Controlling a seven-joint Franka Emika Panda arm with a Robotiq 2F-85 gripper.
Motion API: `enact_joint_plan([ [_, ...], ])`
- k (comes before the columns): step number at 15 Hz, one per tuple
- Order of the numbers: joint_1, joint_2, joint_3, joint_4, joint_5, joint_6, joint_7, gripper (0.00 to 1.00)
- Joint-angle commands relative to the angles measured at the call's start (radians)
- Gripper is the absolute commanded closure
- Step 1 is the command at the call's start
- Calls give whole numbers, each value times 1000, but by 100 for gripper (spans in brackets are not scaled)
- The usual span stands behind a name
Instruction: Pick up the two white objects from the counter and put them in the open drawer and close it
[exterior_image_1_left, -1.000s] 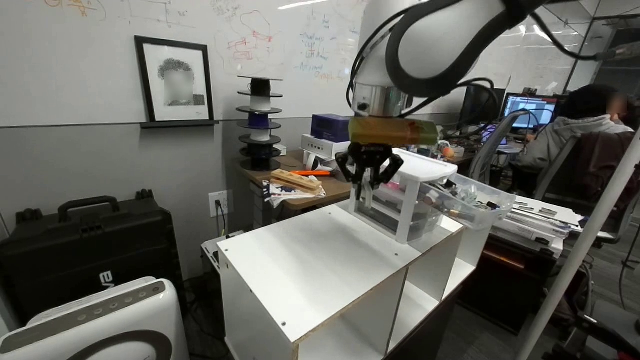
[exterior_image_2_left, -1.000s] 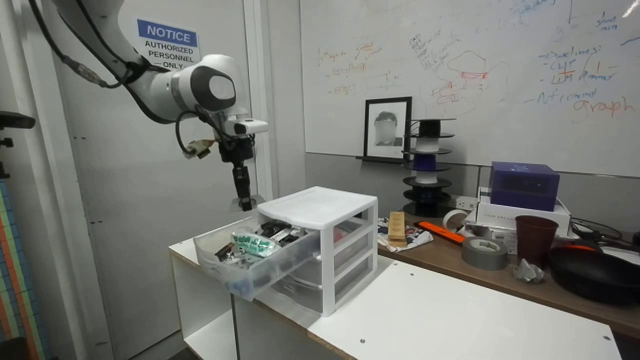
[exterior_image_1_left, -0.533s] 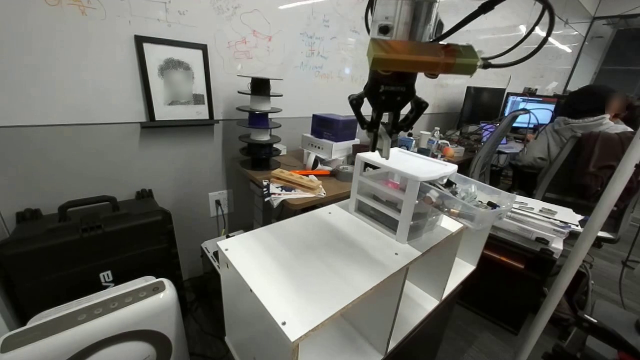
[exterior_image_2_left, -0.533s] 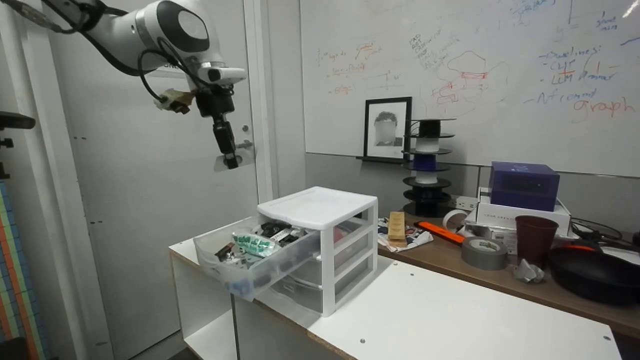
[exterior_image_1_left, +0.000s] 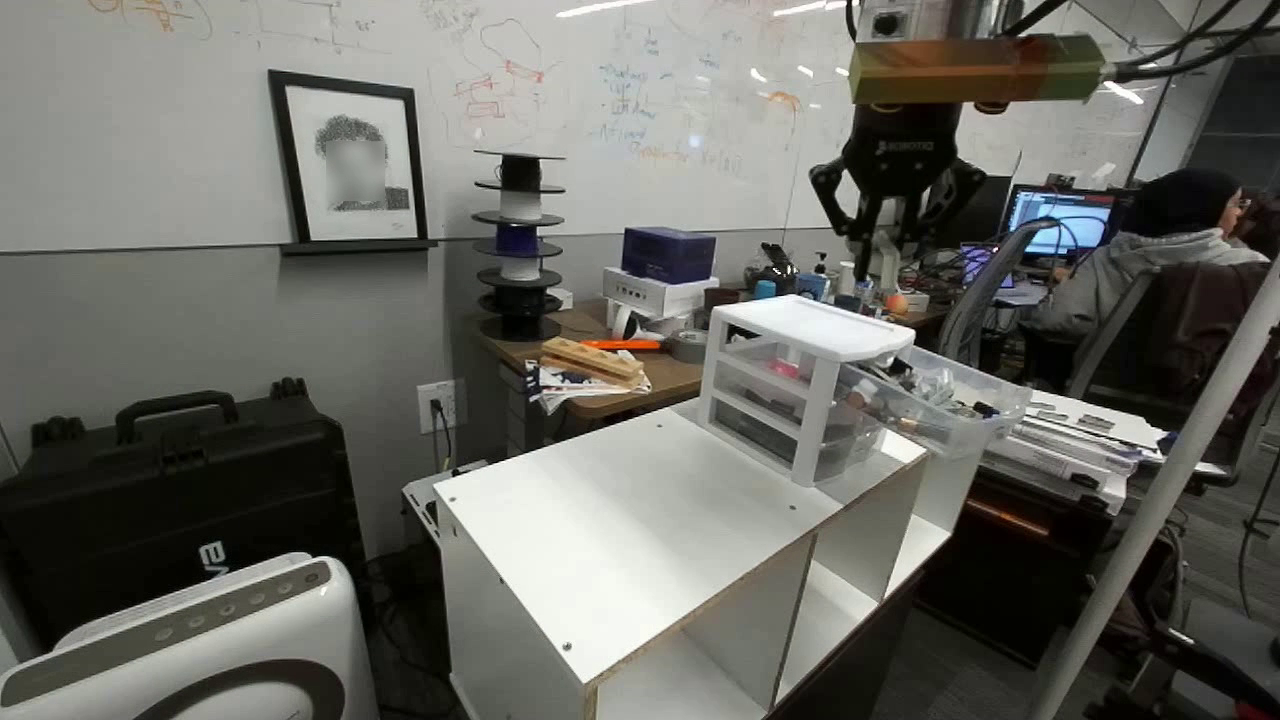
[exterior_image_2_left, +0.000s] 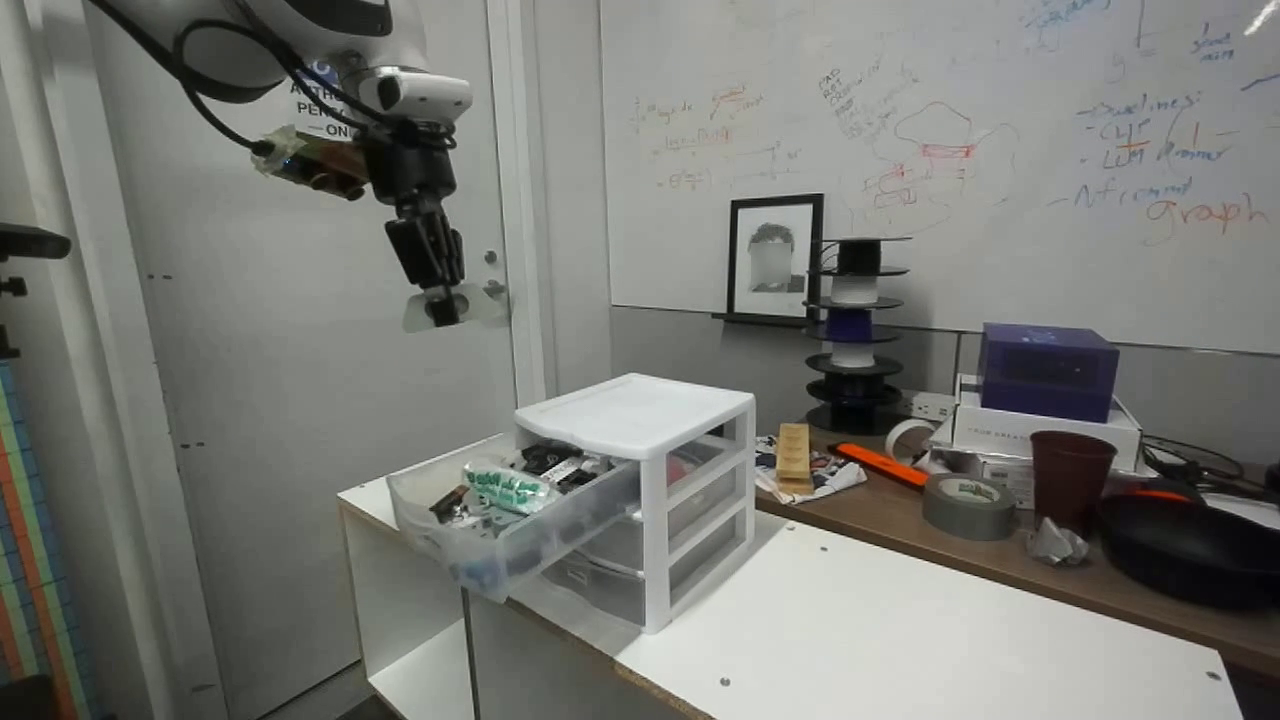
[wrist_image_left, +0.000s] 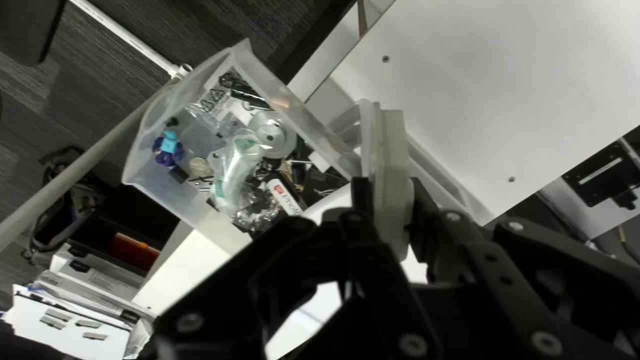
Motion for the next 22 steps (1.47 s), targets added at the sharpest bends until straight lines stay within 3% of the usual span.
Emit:
enact_joint_plan([
  [1,-74,-96,17,-96,-19,-7,58,90],
  [12,-269,-126,-63,-298,11,167,98,90],
  [22,-276,-54,-55,-298,49,238,131,90],
])
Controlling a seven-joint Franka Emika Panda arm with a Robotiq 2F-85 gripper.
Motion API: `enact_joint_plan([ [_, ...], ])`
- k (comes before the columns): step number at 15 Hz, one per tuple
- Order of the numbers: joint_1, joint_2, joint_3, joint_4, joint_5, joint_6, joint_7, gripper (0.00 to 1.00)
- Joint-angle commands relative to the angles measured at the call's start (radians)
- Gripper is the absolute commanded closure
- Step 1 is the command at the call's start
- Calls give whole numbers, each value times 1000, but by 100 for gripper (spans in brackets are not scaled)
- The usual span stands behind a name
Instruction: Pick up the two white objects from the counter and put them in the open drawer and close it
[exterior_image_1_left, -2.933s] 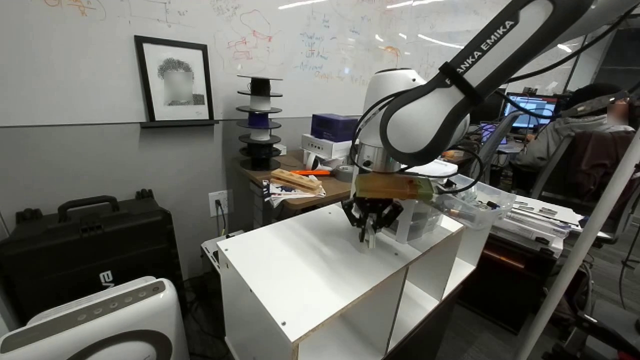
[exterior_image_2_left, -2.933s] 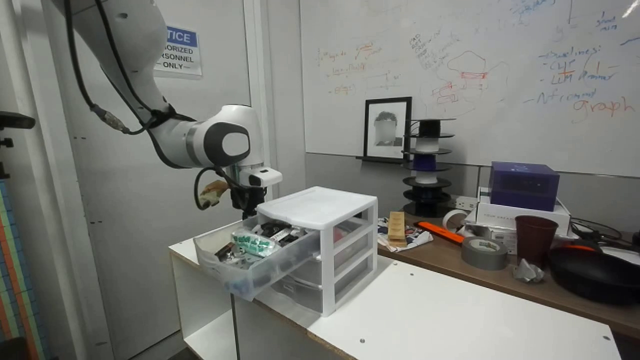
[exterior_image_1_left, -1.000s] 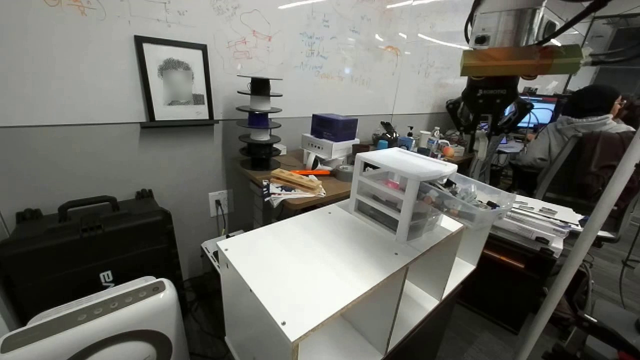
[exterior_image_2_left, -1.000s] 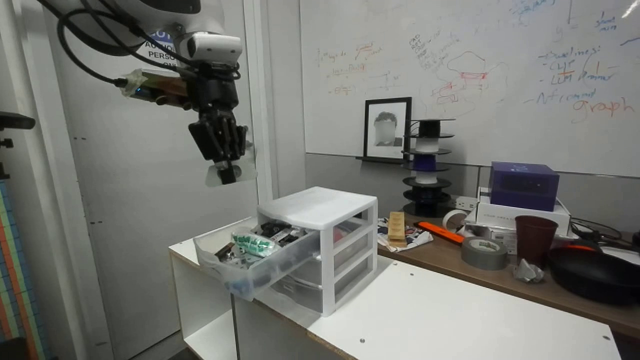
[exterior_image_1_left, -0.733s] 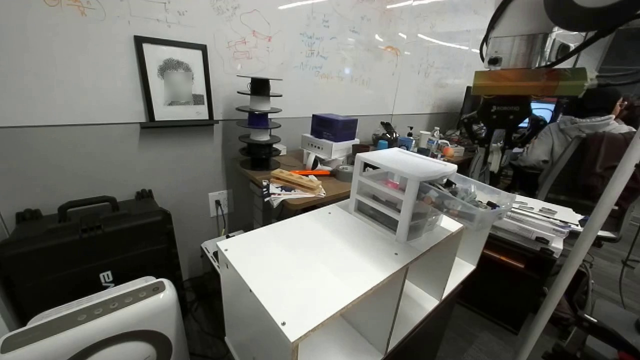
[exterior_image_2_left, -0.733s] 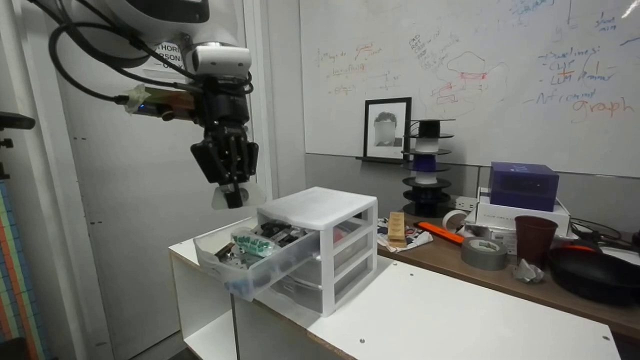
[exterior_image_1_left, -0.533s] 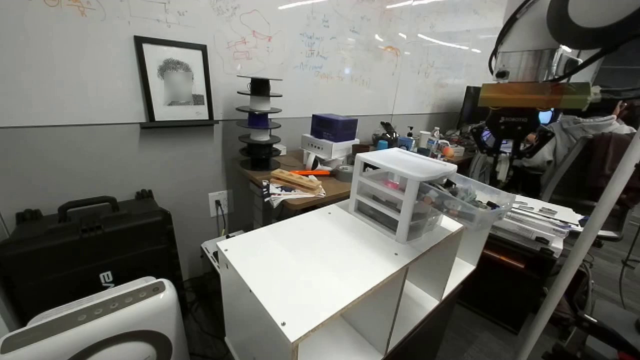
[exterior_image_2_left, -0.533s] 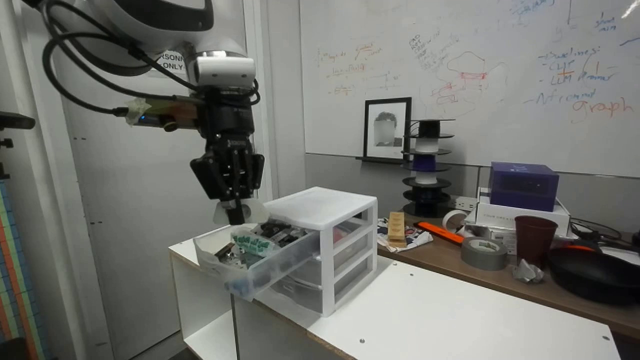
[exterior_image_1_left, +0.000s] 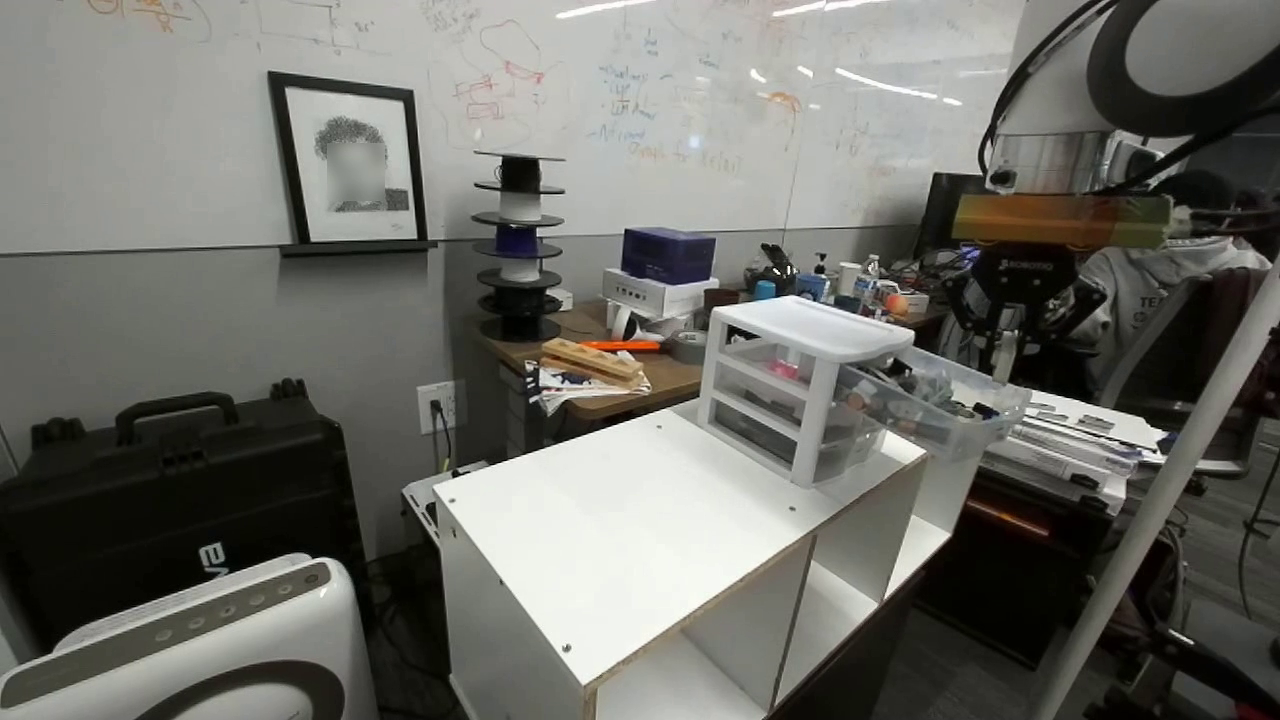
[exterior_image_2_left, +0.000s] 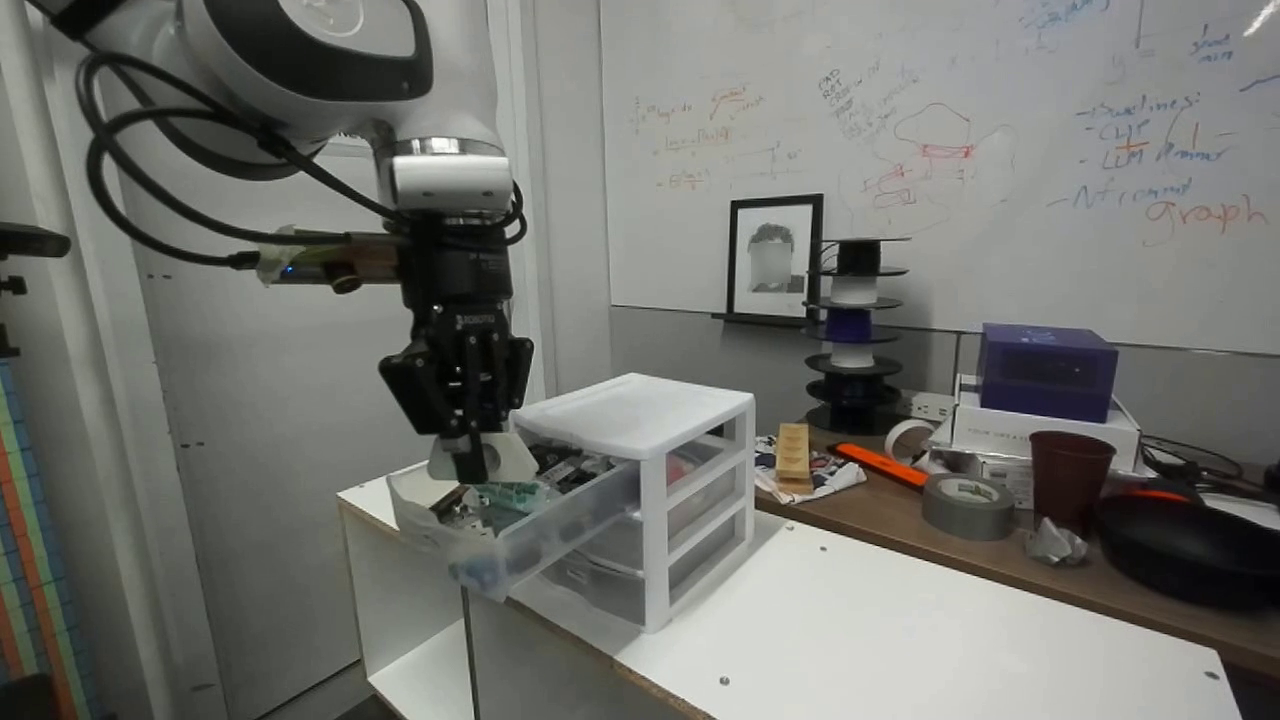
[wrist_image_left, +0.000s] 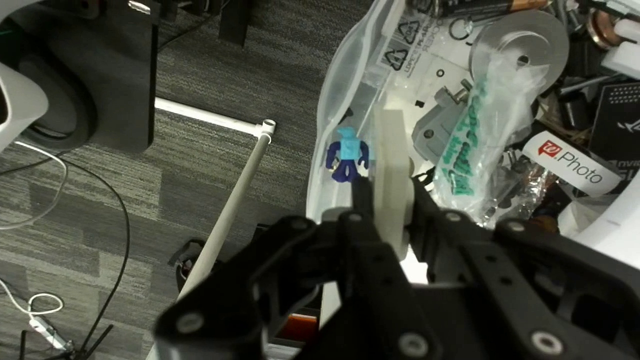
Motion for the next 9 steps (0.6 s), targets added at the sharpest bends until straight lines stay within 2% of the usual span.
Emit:
enact_joint_plan([
  [1,10,36,15,21,35,54,33,90],
  [5,27,108,29,50,57,101,53,91],
  [9,58,172,38,91,78,92,50,91],
])
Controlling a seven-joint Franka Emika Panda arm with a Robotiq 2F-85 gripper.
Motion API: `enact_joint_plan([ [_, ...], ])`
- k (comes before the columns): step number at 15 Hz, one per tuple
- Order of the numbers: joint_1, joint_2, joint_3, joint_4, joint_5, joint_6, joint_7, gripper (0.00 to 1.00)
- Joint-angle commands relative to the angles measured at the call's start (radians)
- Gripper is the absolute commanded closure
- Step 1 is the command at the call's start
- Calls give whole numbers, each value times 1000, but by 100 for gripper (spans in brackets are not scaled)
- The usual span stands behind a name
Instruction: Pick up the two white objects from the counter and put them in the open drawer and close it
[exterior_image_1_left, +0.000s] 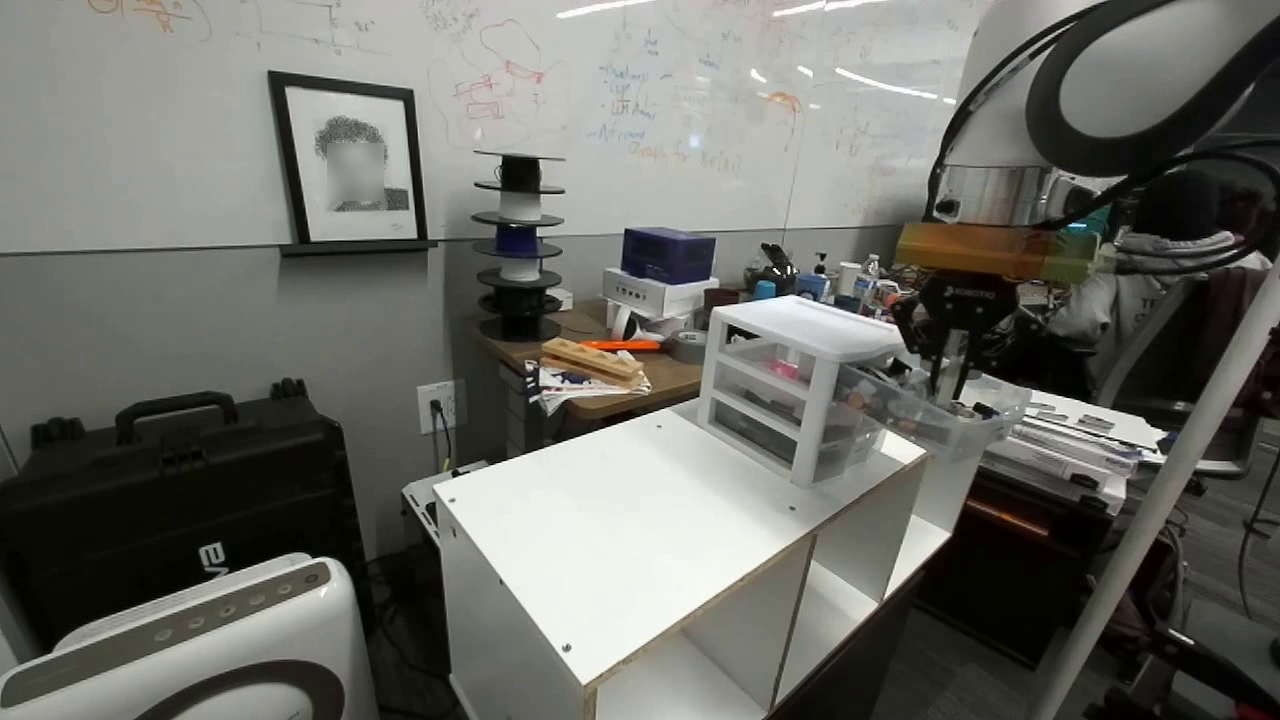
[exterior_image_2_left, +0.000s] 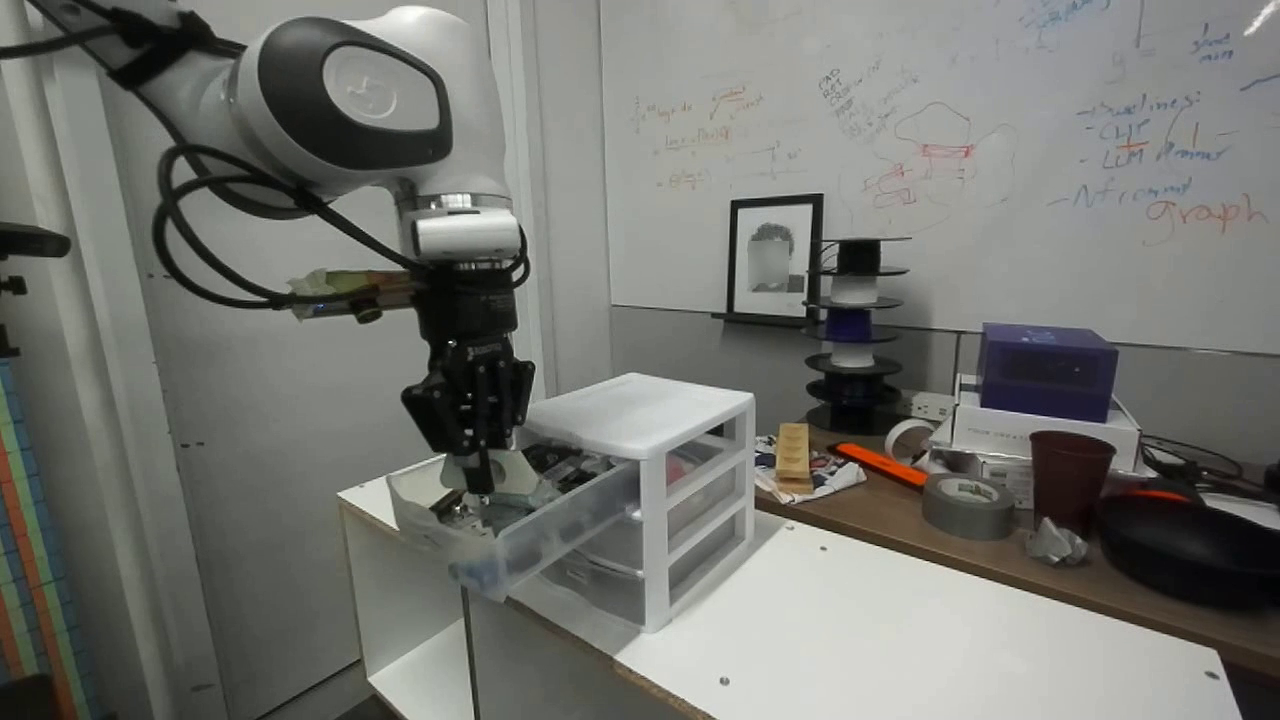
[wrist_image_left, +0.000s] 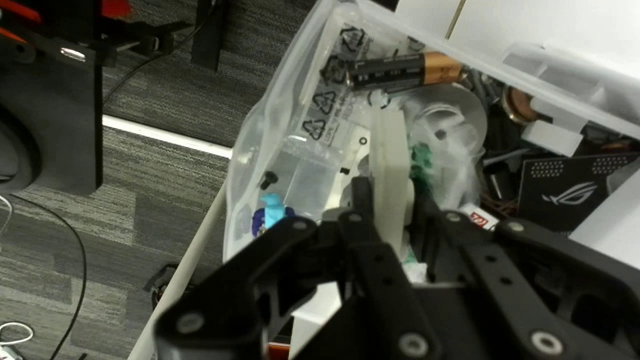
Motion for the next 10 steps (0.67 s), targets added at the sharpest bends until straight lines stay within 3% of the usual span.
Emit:
enact_joint_plan([
  [1,32,66,6,64,31,-1,9,91],
  [5,52,92,1,94,19,-5,9,90],
  [7,55,91,-1,100,2,-7,10,53],
  [10,51,70,-7,98,-16,-8,7,32],
])
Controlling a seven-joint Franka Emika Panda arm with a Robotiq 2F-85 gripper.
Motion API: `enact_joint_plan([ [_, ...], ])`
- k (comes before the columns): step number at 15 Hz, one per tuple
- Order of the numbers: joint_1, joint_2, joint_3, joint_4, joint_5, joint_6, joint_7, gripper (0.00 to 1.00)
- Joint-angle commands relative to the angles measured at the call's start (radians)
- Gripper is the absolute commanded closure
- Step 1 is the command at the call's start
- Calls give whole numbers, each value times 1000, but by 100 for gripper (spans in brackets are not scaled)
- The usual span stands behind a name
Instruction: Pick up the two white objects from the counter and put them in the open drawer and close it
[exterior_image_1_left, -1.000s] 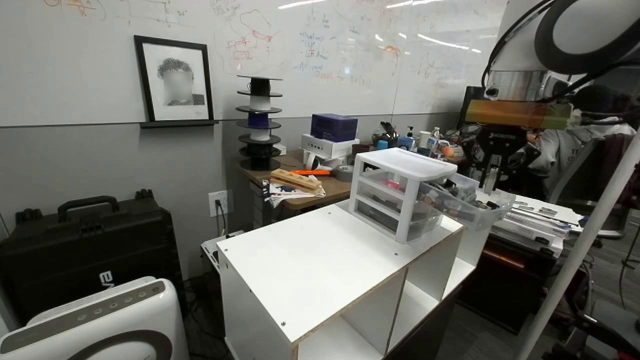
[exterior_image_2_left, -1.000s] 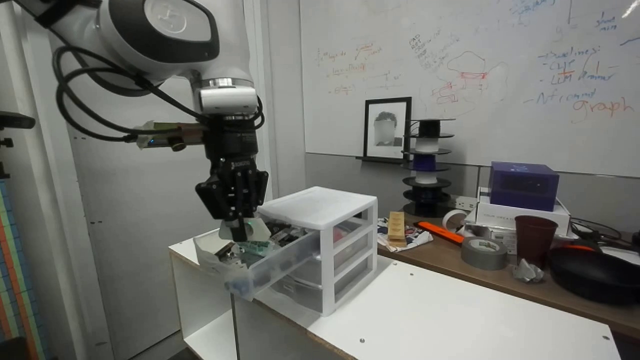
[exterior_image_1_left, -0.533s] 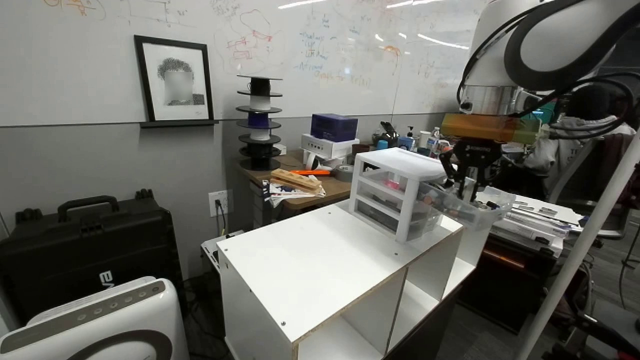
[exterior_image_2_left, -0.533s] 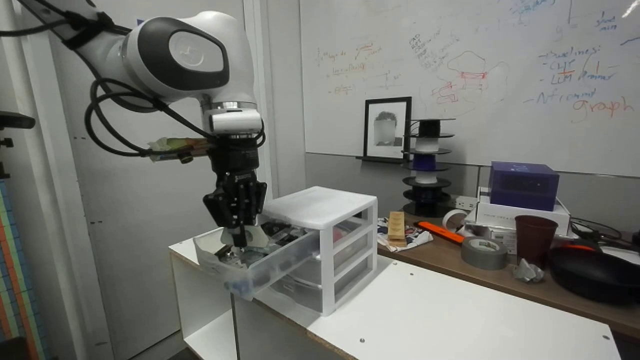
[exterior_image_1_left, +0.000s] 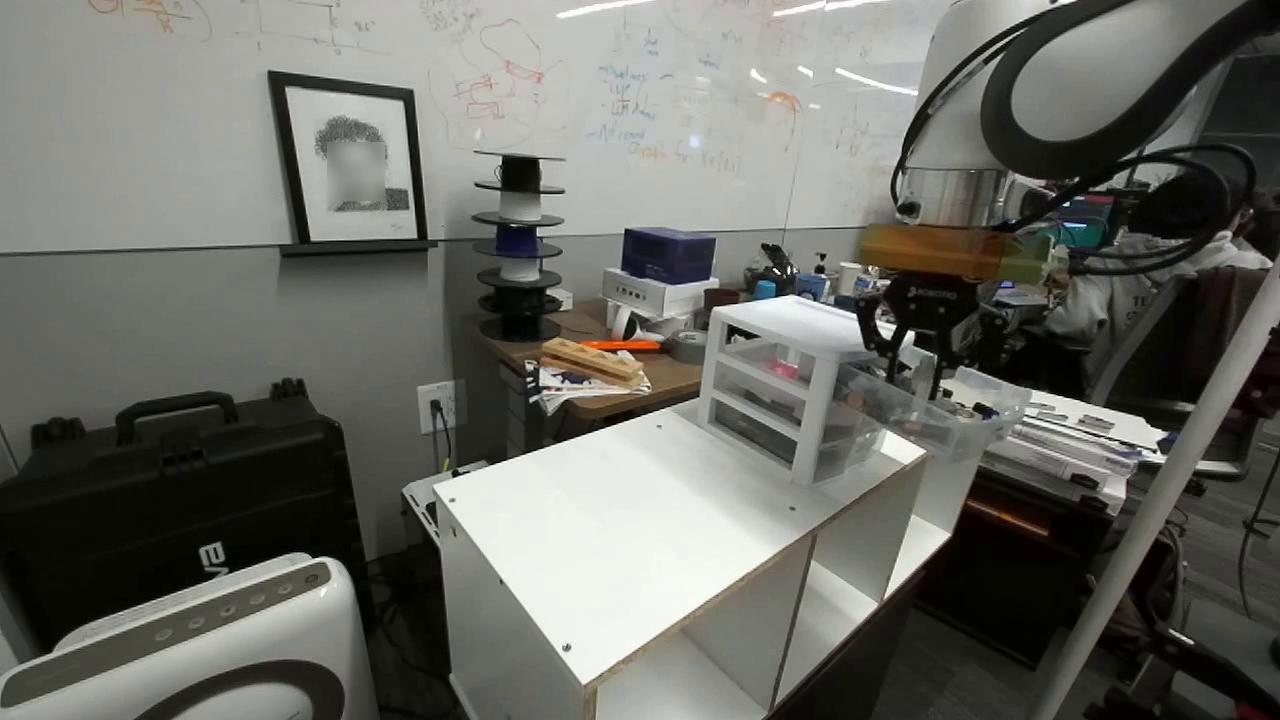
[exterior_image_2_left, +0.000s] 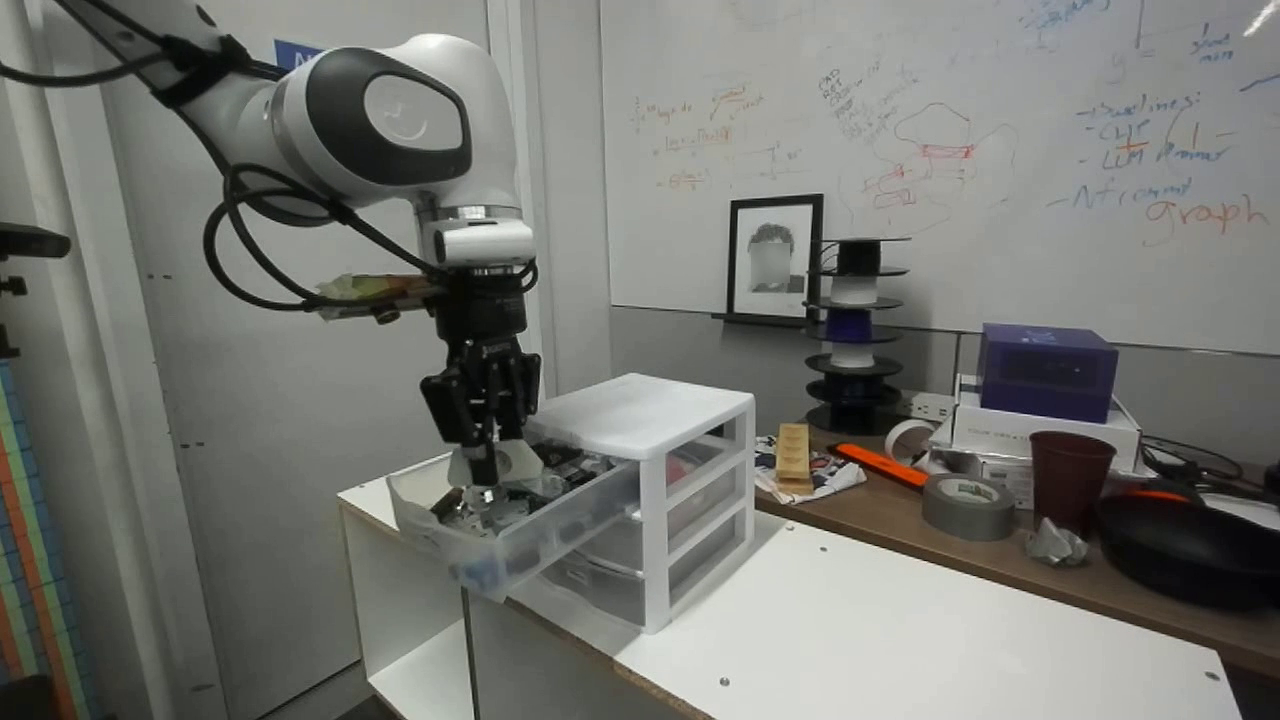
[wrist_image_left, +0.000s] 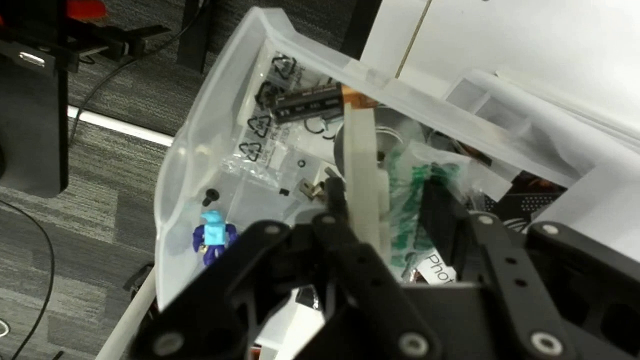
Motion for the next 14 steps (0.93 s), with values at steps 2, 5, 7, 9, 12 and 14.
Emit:
enact_joint_plan([
  [2,7,-15,-15,21,-25,-6,4,16],
  [5,4,-32,-23,20,-24,-4,2,0],
  [7,4,-41,-26,14,-20,-10,2,0],
  [9,4,-51,-26,11,-20,-10,-2,0],
  [12,7,-74,-20,14,-19,-18,-5,0],
  [14,7,-113,-14,3,-38,-41,5,0],
])
